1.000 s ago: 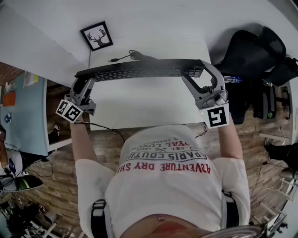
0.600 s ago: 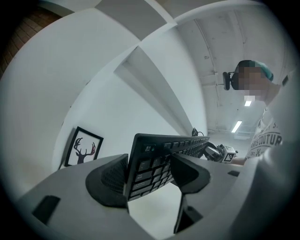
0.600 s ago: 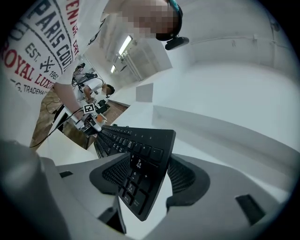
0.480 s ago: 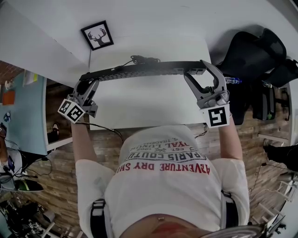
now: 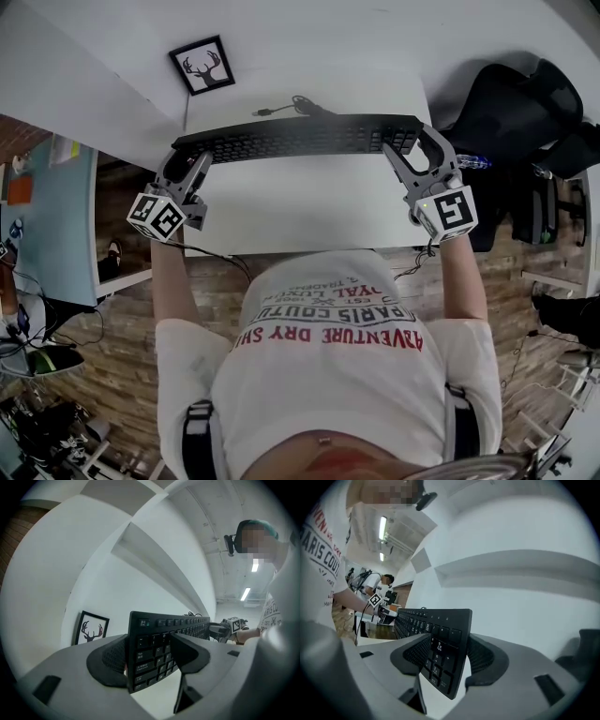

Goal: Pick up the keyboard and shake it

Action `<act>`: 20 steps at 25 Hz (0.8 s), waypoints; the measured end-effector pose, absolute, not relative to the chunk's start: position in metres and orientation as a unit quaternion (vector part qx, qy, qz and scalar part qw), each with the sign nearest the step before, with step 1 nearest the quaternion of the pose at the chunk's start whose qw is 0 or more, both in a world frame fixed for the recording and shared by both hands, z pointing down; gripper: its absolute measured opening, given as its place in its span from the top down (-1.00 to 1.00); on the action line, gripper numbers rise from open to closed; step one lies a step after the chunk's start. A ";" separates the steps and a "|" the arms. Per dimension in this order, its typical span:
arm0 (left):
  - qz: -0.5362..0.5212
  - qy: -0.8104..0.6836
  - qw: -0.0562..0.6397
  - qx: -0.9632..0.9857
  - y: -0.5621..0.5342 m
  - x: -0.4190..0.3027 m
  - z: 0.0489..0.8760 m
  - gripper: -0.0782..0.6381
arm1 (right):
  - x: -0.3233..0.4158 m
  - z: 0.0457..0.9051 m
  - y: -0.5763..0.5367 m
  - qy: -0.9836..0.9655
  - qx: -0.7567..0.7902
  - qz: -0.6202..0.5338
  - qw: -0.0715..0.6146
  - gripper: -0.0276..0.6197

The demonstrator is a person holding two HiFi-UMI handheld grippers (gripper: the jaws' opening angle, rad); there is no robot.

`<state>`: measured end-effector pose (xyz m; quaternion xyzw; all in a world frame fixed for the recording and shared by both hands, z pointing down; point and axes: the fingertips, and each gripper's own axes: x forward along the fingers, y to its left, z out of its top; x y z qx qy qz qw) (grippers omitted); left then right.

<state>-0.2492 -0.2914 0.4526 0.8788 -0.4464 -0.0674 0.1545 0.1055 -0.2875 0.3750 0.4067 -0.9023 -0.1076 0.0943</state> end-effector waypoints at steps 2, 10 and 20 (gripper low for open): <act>-0.057 -0.457 0.143 0.876 -0.290 -0.246 0.451 0.00 | 0.113 0.387 -0.293 -0.904 0.414 -0.056 0.091 0.15; -0.019 -0.493 0.099 0.864 -0.286 -0.234 0.442 0.00 | 0.131 0.426 -0.304 -0.901 0.422 0.059 0.088 0.15; 0.016 -0.500 0.100 0.860 -0.276 -0.221 0.450 0.00 | 0.142 0.458 -0.294 -0.893 0.418 0.128 0.105 0.14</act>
